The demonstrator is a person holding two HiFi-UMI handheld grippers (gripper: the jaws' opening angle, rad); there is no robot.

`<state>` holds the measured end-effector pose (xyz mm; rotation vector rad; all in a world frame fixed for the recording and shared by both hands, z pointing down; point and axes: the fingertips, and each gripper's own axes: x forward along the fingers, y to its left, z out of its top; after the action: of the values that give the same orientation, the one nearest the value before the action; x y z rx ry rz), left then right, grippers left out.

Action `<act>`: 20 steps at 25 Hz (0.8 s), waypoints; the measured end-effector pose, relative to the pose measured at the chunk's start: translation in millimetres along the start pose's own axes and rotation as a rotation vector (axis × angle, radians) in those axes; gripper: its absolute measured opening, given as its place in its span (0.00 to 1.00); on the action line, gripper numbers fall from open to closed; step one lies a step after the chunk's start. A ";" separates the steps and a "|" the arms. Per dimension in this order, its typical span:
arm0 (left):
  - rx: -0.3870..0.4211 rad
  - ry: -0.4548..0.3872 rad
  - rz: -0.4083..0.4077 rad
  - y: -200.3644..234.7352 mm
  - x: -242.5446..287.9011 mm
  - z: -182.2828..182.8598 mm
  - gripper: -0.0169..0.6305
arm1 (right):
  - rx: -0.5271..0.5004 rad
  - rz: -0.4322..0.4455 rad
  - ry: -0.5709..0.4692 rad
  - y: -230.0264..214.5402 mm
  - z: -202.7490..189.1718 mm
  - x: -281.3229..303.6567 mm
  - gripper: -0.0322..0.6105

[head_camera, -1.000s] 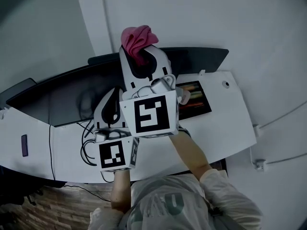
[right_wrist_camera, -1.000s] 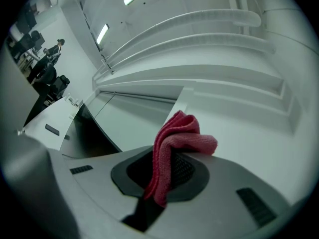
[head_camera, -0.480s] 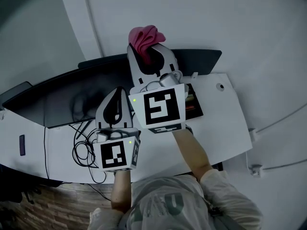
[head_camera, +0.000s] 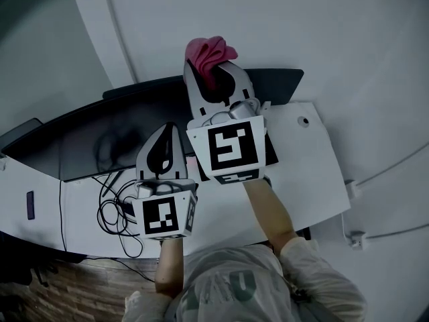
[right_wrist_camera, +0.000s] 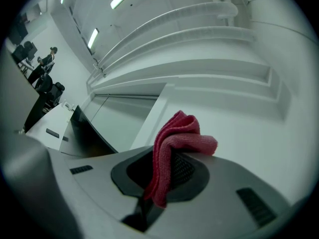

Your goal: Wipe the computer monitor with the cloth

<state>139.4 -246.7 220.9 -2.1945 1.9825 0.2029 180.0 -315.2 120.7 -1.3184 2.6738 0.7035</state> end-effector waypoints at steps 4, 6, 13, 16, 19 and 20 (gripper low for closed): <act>0.003 -0.002 -0.012 -5.4 4.8 2.6 0.05 | 0.021 0.001 0.005 -8.4 -3.0 -1.3 0.14; 0.004 -0.005 -0.014 -6.8 7.8 2.8 0.05 | 0.023 0.000 0.006 -12.2 -4.5 -1.8 0.14; 0.013 0.004 -0.046 -17.8 21.1 -0.9 0.05 | 0.029 -0.045 -0.052 -46.6 5.2 -16.2 0.14; 0.017 0.007 -0.056 -20.4 26.3 -3.8 0.05 | -0.058 -0.086 -0.031 -60.4 -1.6 -20.7 0.14; 0.013 0.018 -0.058 -21.1 29.6 -6.5 0.05 | -0.095 -0.050 -0.013 -53.8 -14.8 -22.9 0.14; 0.011 0.022 -0.056 -20.7 30.6 -7.7 0.05 | -0.109 -0.030 -0.003 -48.9 -19.0 -23.7 0.14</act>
<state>163.0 -276.0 222.6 -2.2516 1.9255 0.1604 234.9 -331.7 126.0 -1.3773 2.6415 0.8580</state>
